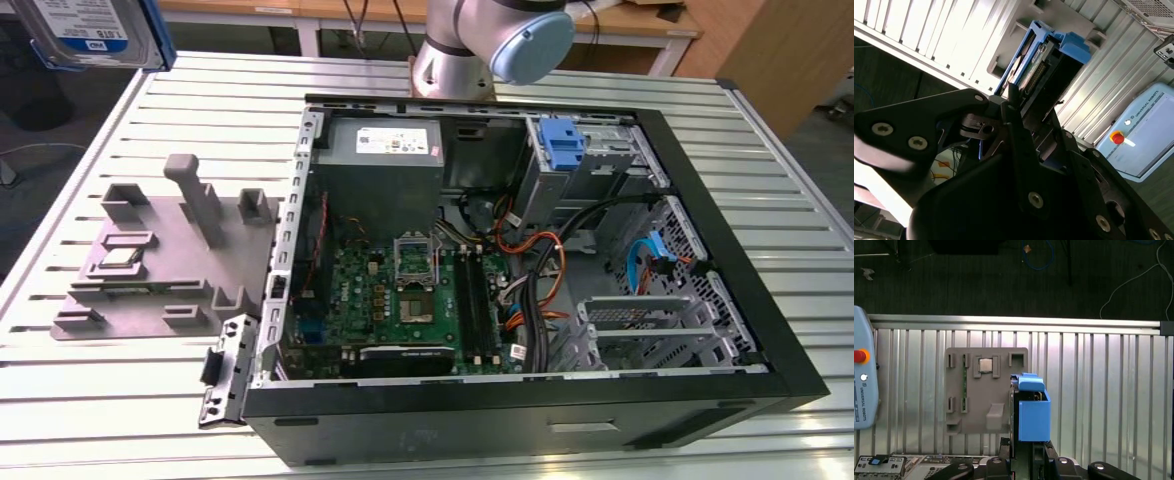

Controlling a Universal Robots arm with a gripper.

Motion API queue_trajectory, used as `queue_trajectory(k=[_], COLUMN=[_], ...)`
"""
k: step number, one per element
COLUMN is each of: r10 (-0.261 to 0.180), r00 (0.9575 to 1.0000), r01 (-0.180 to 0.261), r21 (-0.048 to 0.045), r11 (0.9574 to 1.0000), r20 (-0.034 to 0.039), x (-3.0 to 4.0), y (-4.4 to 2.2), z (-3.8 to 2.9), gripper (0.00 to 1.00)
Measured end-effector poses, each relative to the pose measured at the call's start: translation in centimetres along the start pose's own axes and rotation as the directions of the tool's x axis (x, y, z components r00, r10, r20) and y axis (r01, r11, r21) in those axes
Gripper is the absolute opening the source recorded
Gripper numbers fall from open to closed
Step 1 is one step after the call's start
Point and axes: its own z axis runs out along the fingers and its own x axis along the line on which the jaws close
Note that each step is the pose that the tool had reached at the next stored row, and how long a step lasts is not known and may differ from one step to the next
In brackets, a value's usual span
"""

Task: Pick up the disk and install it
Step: 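Pick up the disk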

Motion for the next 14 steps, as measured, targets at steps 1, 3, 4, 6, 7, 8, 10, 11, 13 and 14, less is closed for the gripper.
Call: queue_trajectory(k=[1, 3, 4, 6, 7, 8, 10, 11, 13, 14], r10=[0.000, 0.000, 0.000, 0.000, 0.000, 0.000, 0.000, 0.000, 0.000, 0.000], r00=[1.0000, 1.0000, 1.0000, 1.0000, 1.0000, 1.0000, 1.0000, 1.0000, 1.0000, 1.0000], r01=[0.000, 0.000, 0.000, 0.000, 0.000, 0.000, 0.000, 0.000, 0.000, 0.000], r21=[-0.0001, -0.0001, 0.0000, 0.0000, -0.0001, 0.0000, 0.0000, 0.0000, 0.0000, 0.0000], r11=[1.0000, 1.0000, 1.0000, 1.0000, 1.0000, 1.0000, 1.0000, 1.0000, 1.0000, 1.0000], r20=[0.0000, 0.0000, 0.0000, 0.0000, 0.0000, 0.0000, 0.0000, 0.0000, 0.0000, 0.0000], x=[0.00, 0.00, 0.00, 0.00, 0.00, 0.00, 0.01, 0.01, 0.01, 0.01], y=[-0.04, -0.19, -0.28, -0.51, -0.60, -0.69, -1.00, -1.14, -1.40, -1.55], z=[0.00, 0.00, 0.00, 0.00, 0.00, 0.00, 0.00, 0.00, 0.01, 0.00], gripper=[0.35, 0.35, 0.35, 0.35, 0.35, 0.35, 0.35, 0.35, 0.35, 0.35])
